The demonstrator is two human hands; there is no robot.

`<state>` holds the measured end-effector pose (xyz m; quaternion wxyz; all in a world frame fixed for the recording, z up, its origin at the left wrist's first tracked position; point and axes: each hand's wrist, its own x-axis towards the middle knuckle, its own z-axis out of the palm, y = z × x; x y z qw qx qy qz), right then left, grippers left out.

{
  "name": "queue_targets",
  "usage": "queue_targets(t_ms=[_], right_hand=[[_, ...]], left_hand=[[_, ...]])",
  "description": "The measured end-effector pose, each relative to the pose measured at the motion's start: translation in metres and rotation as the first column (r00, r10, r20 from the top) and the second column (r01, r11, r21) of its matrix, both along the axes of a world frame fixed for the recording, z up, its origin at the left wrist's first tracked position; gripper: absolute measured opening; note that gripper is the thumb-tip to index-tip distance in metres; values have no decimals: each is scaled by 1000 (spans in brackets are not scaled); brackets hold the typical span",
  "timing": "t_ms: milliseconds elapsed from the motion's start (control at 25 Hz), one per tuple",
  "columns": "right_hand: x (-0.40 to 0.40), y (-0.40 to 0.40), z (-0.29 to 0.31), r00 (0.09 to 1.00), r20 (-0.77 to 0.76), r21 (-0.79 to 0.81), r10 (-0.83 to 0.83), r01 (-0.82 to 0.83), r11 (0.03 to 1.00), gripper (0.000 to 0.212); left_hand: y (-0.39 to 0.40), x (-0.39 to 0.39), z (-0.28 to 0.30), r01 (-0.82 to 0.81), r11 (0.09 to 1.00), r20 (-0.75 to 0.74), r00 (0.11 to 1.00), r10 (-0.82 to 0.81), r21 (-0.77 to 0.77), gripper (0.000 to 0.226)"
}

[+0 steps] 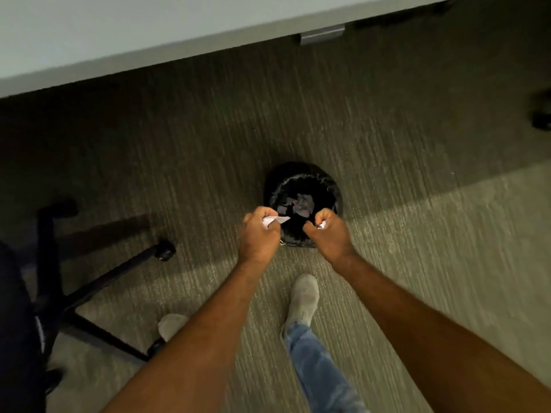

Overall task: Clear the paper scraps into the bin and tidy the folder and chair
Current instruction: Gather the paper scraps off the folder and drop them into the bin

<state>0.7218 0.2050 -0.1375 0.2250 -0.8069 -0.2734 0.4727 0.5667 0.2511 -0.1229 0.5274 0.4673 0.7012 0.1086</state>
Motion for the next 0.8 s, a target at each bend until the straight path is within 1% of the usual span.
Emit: queue_targets(t_ms=[80,160,280,360,480,600,720,800], right_hand=[[23,-3,-31,996,-60,-14,-59,59,998,27],[39,0,-64,990,-93,-38,-109,106,994,25],[48,6,-115,979,-121,-67,-165,158,985,29],[49,8,-145,976,-105,-80,-191,184,980,30],[49,11,-171,963,-124,-112,-240,227,968,28],[50,13,-190,944,-188,-107,-271,255,961,30],[54,13,-193,916,-276,-122,-290,266,956,27],[57,11,-190,912,-288,-124,-293,268,956,32]], left_hand=[[4,29,-23,50,998,-31,998,-51,-38,20],[7,53,-54,66,995,-70,995,-71,-71,22],[10,72,-103,43,991,-82,995,-53,-125,26],[11,79,-135,29,985,-82,996,-43,-168,32],[11,84,-168,71,973,-59,995,-85,-221,41],[13,87,-192,98,971,-34,994,-108,-217,50],[16,87,-199,70,965,26,997,-66,-254,71],[18,87,-198,34,966,58,998,-19,-256,73]])
